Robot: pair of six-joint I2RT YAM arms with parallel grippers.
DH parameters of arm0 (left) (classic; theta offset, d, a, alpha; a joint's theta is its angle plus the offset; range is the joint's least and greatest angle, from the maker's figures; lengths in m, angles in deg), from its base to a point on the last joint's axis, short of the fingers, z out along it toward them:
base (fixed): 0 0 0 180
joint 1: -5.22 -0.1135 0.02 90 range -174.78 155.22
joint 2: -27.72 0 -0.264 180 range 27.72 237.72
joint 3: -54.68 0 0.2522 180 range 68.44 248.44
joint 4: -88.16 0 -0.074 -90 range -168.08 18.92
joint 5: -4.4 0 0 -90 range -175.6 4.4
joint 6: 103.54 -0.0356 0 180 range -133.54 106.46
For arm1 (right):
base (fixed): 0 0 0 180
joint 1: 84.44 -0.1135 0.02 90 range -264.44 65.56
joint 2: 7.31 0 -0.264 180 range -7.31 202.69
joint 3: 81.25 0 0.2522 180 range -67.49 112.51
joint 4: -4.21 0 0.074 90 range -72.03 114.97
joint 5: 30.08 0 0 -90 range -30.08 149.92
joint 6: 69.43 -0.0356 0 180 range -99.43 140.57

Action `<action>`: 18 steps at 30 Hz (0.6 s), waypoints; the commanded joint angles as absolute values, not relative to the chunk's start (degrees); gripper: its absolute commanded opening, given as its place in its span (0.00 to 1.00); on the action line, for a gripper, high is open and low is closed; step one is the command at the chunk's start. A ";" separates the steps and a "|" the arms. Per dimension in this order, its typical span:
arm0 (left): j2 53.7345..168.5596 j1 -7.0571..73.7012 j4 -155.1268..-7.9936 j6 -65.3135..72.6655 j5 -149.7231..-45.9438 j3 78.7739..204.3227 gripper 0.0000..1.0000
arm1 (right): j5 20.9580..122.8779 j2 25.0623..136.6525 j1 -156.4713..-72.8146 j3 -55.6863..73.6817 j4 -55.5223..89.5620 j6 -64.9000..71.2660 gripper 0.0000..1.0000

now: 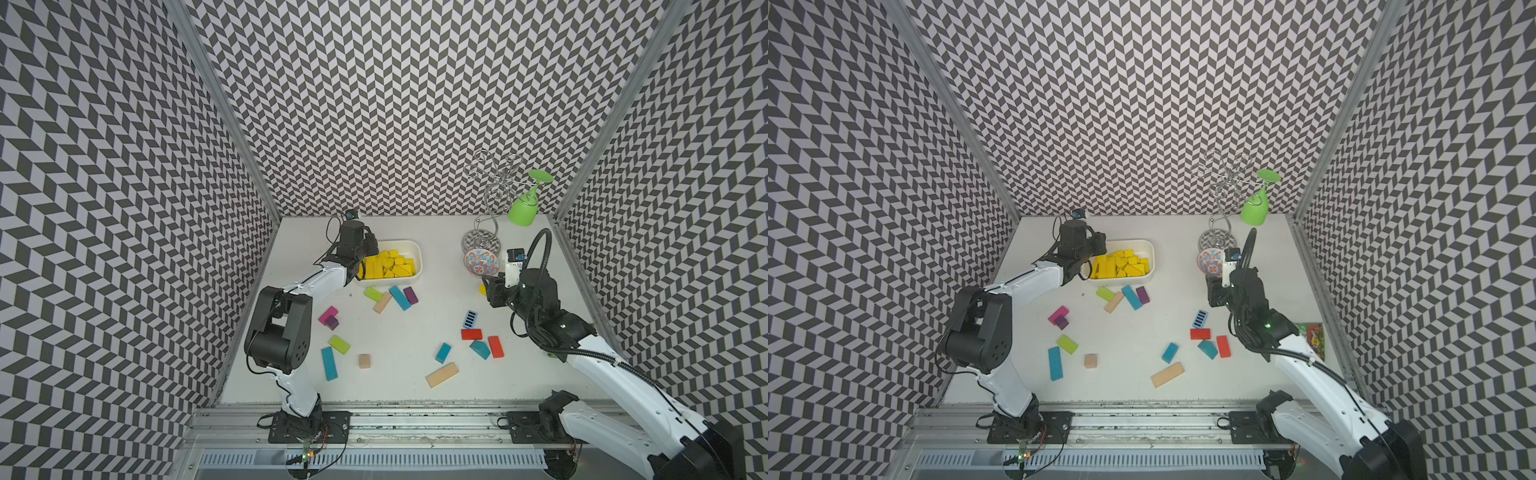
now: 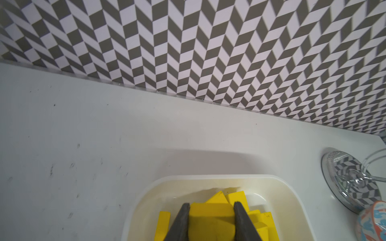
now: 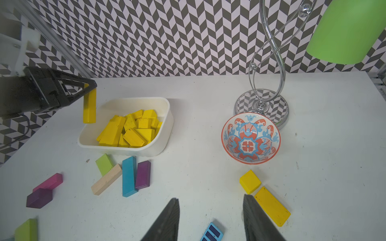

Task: Pick out the yellow building blocks
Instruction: Place the building block in the storage box.

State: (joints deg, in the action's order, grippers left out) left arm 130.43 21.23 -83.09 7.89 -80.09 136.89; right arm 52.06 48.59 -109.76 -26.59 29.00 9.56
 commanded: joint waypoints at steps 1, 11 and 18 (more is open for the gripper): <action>132.38 20.45 -81.06 9.77 -77.96 138.74 0.00 | 52.61 49.18 -109.46 -26.71 25.97 9.28 0.50; 137.11 19.29 -79.48 7.59 -79.08 139.81 0.36 | 52.91 50.17 -109.44 -26.62 25.34 9.23 0.50; 137.20 19.29 -80.23 7.37 -80.35 139.57 0.60 | 52.32 49.93 -109.49 -26.71 25.74 9.77 0.50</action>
